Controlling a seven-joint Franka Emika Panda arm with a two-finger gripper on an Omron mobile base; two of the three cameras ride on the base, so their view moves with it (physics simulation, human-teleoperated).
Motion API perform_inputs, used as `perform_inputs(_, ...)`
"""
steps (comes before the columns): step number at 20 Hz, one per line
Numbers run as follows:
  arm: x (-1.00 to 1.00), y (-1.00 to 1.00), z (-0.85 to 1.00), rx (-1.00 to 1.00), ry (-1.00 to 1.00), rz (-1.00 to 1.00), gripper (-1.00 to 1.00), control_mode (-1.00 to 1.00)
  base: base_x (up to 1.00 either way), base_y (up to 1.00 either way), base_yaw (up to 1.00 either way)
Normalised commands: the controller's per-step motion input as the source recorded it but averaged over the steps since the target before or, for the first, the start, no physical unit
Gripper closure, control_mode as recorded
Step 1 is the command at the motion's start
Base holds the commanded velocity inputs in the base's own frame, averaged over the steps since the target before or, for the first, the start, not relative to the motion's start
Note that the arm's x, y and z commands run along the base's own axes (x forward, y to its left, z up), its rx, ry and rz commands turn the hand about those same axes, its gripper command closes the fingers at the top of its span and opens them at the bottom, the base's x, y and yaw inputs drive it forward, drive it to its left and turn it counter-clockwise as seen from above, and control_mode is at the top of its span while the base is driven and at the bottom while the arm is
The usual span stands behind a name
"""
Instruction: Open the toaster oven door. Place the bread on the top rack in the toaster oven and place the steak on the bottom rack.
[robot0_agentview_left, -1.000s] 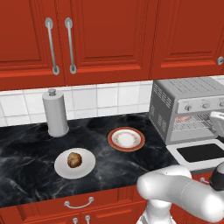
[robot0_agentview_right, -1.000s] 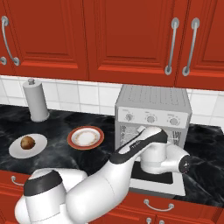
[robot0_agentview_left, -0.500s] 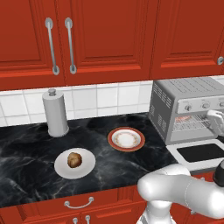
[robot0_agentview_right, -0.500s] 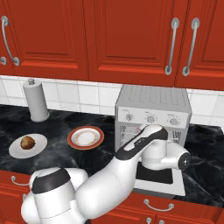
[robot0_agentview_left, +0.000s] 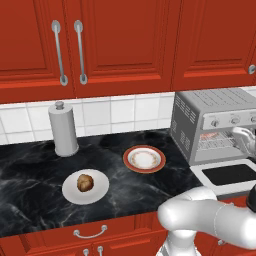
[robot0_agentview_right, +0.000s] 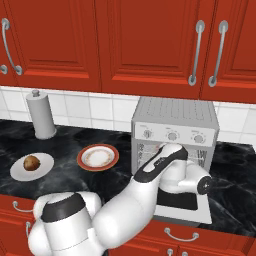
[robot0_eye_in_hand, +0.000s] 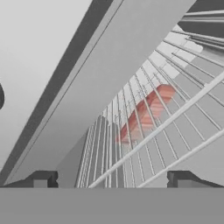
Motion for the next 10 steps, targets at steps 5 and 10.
perform_inputs(5, 0.19, -0.01, -0.08, 0.00, 0.00, -0.02, -1.00, -1.00, 0.00, 0.00, 0.00)
perform_inputs(10, 0.10, -0.03, -0.24, 0.00, 0.00, -0.01, -1.00, -1.00, 0.00, 0.00, 0.00)
